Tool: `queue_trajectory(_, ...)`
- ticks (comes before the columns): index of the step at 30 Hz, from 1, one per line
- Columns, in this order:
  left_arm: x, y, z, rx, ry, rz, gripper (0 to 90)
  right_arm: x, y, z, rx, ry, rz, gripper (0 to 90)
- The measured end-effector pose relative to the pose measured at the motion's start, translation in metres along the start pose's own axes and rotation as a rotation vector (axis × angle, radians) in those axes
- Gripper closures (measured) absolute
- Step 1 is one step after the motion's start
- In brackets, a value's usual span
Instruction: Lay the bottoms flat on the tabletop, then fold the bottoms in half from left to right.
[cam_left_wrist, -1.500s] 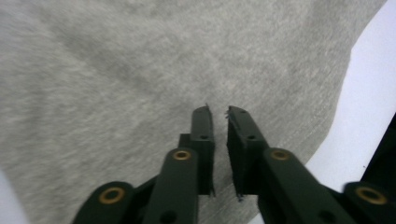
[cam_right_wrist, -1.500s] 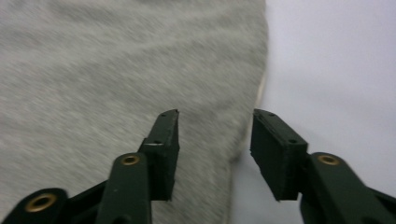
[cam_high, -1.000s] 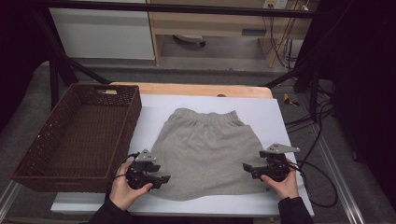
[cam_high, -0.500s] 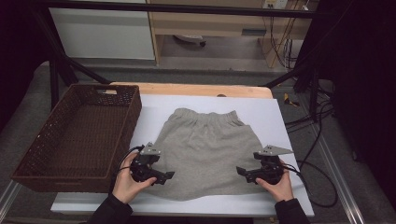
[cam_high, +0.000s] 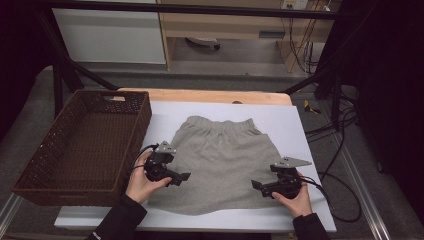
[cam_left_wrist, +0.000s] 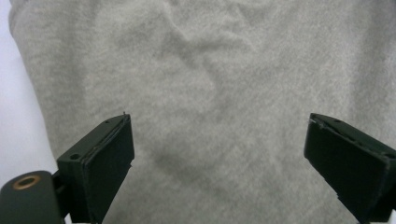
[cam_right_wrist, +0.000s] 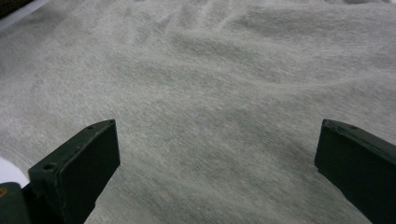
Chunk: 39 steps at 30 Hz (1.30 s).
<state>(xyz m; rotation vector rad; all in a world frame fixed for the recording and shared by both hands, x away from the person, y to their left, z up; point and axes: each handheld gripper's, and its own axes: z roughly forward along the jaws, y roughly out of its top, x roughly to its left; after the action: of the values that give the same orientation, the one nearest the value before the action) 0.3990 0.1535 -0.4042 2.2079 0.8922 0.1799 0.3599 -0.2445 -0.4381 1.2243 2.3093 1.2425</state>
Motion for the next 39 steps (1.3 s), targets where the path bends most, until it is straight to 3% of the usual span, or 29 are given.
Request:
queue_trajectory(17, 0.020, 0.021, 0.015, -0.018, 0.034, -0.028, 8.2, 0.000, 0.000, -0.002, -0.002, 0.004, -0.005, 0.8)
queue_trajectory(30, 0.038, 0.033, 0.021, -0.009, 0.099, -0.048, 8.2, 0.001, 0.000, -0.003, -0.001, 0.006, -0.002, 0.8)
queue_trajectory(39, 0.049, 0.042, 0.029, -0.002, 0.120, -0.068, 8.5, 0.001, 0.000, -0.004, -0.002, 0.008, -0.006, 0.8)
